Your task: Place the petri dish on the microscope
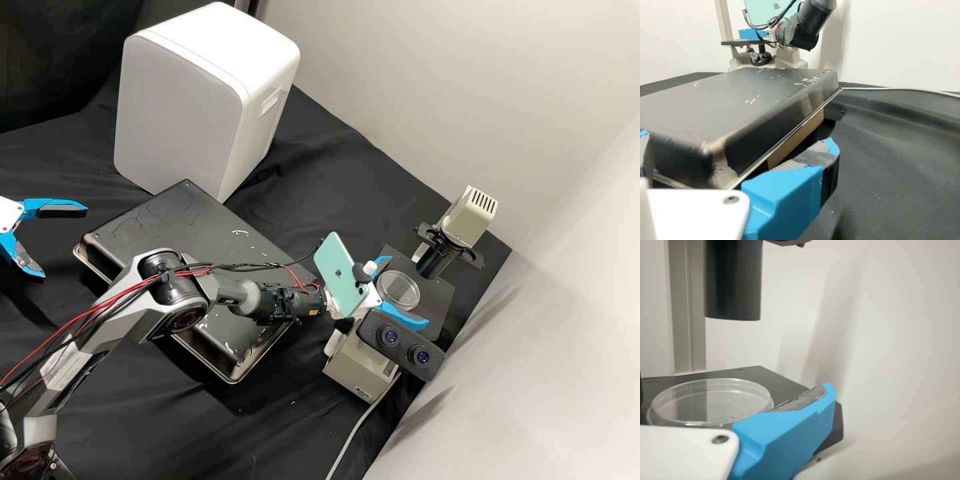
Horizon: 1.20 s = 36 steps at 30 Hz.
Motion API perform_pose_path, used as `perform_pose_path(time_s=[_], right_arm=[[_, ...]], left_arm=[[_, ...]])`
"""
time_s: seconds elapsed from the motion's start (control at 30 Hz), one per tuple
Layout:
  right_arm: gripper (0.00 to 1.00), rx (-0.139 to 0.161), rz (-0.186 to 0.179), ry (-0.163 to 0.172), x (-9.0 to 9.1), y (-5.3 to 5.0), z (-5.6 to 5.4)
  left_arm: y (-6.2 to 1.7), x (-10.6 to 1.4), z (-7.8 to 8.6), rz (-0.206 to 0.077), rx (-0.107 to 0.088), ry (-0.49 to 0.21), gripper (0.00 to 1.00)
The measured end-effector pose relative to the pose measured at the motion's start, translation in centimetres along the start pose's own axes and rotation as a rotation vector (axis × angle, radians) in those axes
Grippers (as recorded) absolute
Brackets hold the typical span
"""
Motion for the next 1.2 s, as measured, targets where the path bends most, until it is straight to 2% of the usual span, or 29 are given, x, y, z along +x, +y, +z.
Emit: perform_pose_path(time_s=[0.07, 0.13, 0.27, 0.5, 0.67, 0.77, 0.83, 0.9, 0.97, 1.03, 1.07, 1.13, 1.2], right_arm=[[1.0, 0.019, -0.004, 0.013, -0.2, -0.1, 0.0], [1.0, 0.007, -0.015, 0.021, -0.4, -0.2, 0.0], [1.0, 0.004, -0.021, 0.024, -0.5, -0.2, 0.1], [1.0, 0.002, -0.022, 0.025, -0.5, -0.3, 0.1], [1.0, 0.0, -0.023, 0.027, -0.5, -0.3, 0.0], [1.0, 0.0, -0.023, 0.027, -0.5, -0.3, 0.0], [1.0, 0.0, -0.023, 0.027, -0.5, -0.3, 0.0], [1.0, 0.0, -0.023, 0.027, -0.5, -0.3, 0.0], [1.0, 0.0, -0.023, 0.027, -0.5, -0.3, 0.0], [1.0, 0.0, -0.023, 0.027, -0.5, -0.3, 0.0], [1.0, 0.0, -0.023, 0.027, -0.5, -0.3, 0.0], [1.0, 0.0, -0.023, 0.027, -0.5, -0.3, 0.0], [1.0, 0.0, -0.023, 0.027, -0.5, -0.3, 0.0]], left_arm=[[0.0, 0.0, 0.0, 0.0, 0.0, 0.0, 1.0], [0.0, 0.0, 0.0, 0.0, 0.0, 0.0, 1.0], [0.0, 0.0, 0.0, 0.0, 0.016, 0.0, 1.0], [0.0, 0.0, 0.0, 0.0, 0.02, 0.0, 1.0], [0.25, -0.1, 0.1, 0.018, 0.028, 0.01, 1.0], [0.67, -0.5, 0.2, 0.05, 0.071, 0.04, 1.0], [1.13, -1.0, 0.4, 0.085, 0.109, 0.067, 1.0], [1.77, -1.3, 0.5, 0.128, 0.147, 0.093, 1.0], [2.64, -1.7, 0.7, 0.183, 0.2, 0.116, 1.0], [3.5, -2.2, 0.9, 0.238, 0.239, 0.142, 1.0], [3.77, -2.4, 1.0, 0.257, 0.246, 0.149, 1.0], [4.27, -2.6, 0.9, 0.3, 0.243, 0.17, 1.0], [4.37, -2.7, 0.8, 0.312, 0.229, 0.192, 1.0]])
